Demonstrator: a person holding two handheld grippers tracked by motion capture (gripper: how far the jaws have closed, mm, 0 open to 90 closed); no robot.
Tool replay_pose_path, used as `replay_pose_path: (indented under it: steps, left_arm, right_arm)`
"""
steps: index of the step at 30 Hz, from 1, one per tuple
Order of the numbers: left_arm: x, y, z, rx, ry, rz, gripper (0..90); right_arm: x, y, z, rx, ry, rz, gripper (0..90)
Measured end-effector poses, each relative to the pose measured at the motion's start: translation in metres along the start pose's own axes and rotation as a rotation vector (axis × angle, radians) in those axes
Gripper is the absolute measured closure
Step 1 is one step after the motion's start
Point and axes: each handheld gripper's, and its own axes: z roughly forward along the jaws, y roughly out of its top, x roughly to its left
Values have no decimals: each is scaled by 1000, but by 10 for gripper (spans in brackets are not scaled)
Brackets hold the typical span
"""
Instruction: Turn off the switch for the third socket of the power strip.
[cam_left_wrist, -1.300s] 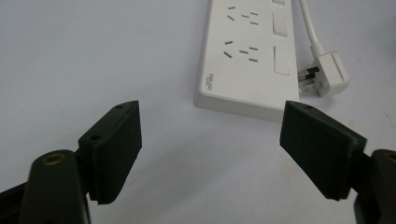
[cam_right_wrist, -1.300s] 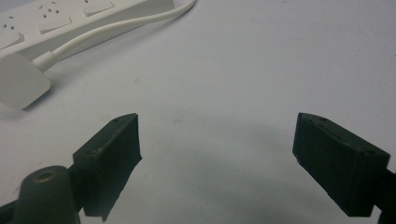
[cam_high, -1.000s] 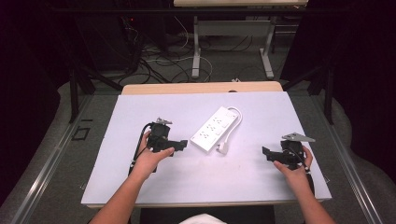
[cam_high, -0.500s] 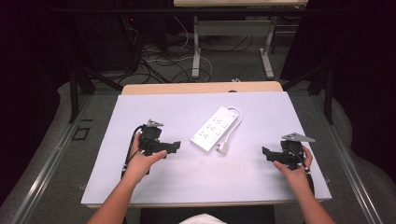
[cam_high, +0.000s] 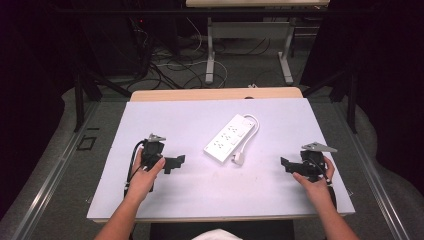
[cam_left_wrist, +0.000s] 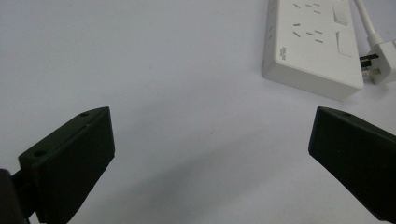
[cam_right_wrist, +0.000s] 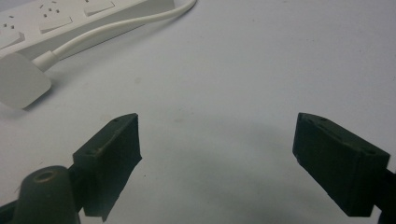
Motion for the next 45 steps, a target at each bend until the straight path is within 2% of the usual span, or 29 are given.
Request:
replay_pose_path:
  steps: [5, 11, 13, 20, 27, 45]
  left_arm:
    - [6, -6, 1, -6, 21, 15, 2]
    - [14, -12, 1, -29, 35, 10, 2]
    - [15, -14, 2, -39, 35, -7, 2]
    - [23, -20, 3, -46, 55, 3, 2]
    - [30, -25, 7, -31, 68, 10, 4]
    - [39, -32, 15, -5, 81, -26, 7]
  right_arm:
    - [0, 0, 0, -3, -2, -6, 146]
    - [0, 0, 0, -4, 1, -7, 146]
    - [0, 0, 0, -4, 3, -8, 145]
    - [0, 0, 0, -13, -1, -18, 146]
    - [0, 0, 0, -6, 8, -23, 146]
    - [1, 0, 1, 2, 8, -25, 145]
